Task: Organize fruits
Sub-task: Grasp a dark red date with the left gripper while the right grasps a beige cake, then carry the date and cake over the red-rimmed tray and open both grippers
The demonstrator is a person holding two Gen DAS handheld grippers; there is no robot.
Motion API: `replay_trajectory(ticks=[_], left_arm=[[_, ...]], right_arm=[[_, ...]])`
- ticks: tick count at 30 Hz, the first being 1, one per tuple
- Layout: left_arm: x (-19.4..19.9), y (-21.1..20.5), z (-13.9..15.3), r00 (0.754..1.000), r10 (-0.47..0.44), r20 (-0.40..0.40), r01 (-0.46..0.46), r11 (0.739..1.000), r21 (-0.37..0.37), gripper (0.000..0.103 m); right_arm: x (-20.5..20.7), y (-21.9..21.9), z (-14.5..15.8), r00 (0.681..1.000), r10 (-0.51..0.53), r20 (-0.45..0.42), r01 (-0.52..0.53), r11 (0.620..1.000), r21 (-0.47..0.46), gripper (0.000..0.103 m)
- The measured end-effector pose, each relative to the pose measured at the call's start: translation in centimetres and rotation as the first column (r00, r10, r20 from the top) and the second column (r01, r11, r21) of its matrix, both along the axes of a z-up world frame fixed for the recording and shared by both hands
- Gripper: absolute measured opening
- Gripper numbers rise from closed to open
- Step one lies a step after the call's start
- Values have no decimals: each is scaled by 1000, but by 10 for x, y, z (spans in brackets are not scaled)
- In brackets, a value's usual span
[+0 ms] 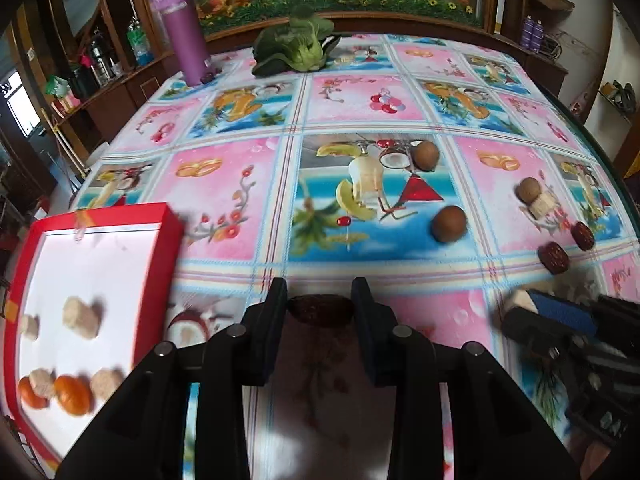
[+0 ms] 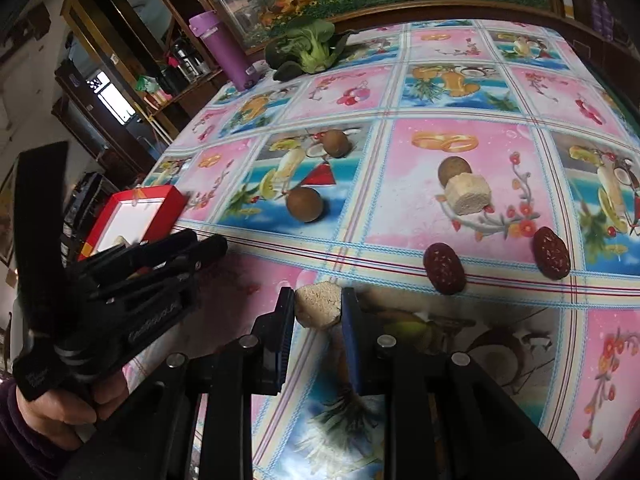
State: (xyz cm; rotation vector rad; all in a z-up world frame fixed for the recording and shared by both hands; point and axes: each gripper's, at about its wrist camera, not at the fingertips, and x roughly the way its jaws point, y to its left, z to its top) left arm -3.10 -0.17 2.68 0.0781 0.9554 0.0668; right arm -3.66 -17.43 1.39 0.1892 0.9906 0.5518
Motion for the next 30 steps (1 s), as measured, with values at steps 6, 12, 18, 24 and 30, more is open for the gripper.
replay_trajectory(ticks=[6, 12, 18, 24, 30], left_arm=[[-55, 4, 34, 994, -21, 109, 17, 999, 32, 35], [-107, 31, 63, 978, -33, 206, 29, 999, 21, 35], [-134, 83, 65, 970, 0, 241, 11, 999, -42, 35], [-152, 156, 78, 950, 86, 299, -69, 996, -64, 35], [-163, 230, 137, 891, 187, 413, -194, 981, -26, 35]], right_arm=[[-22, 7, 28, 976, 27, 216, -34, 999, 26, 22], [-35, 5, 44, 911, -26, 412, 37, 999, -19, 22], [-25, 10, 45, 923, -79, 378, 102, 994, -41, 22], [-34, 90, 93, 915, -2, 405, -4, 1000, 14, 22], [-29, 178, 161, 907, 97, 410, -169, 975, 142, 22]])
